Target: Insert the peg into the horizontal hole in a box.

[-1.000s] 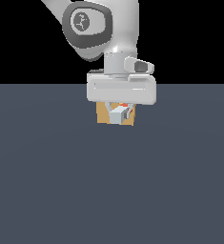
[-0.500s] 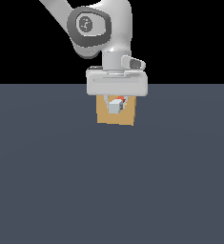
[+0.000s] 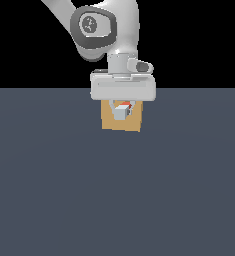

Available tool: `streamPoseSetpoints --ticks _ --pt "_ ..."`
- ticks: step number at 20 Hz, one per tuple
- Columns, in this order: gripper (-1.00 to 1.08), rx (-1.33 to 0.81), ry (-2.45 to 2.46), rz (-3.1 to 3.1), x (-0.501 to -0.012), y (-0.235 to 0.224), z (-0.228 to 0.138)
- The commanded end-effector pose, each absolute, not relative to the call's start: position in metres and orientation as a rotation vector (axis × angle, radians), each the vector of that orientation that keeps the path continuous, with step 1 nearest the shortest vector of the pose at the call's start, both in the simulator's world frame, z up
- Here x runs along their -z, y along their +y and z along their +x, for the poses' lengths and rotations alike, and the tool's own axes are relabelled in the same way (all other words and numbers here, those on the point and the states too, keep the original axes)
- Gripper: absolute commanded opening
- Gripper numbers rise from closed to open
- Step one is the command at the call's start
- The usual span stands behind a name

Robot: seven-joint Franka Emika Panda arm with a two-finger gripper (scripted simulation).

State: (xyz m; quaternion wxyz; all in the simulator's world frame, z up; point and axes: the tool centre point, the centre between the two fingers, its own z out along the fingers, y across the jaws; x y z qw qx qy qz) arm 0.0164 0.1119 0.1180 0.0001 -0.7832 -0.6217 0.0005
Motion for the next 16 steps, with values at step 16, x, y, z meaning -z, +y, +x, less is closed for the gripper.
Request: streamPoseSetpoints --ticks 16 --pt "-1.0 0.001 -1.954 -2.461 -0.119 0.181 0.031"
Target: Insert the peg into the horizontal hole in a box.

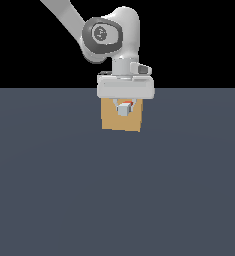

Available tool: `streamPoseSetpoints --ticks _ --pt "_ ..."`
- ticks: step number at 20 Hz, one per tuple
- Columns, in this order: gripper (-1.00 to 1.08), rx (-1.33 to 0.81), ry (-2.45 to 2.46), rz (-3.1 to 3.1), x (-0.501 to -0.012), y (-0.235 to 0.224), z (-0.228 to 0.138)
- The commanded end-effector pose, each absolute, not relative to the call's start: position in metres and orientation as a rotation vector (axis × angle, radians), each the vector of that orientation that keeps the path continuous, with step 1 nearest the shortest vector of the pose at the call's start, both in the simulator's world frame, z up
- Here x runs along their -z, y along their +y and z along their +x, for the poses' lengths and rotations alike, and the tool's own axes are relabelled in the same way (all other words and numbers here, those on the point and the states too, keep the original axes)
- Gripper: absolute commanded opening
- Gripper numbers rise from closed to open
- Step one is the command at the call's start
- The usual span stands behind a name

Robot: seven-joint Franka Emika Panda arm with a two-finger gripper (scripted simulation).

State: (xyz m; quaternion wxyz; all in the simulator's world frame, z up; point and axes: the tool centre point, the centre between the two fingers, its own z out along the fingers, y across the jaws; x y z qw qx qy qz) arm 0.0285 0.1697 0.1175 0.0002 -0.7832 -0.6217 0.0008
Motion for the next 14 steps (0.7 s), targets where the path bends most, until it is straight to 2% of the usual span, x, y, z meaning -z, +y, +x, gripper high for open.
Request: streamPoseSetpoints --ticks 1,7,14 --pt "-1.0 0.002 -1.954 -2.461 -0.119 0.187 0.033" --pt "-1.0 0.002 -1.954 -2.461 -0.119 0.209 0.039" --pt "-1.0 0.002 -1.954 -2.461 -0.119 0.21 0.04"
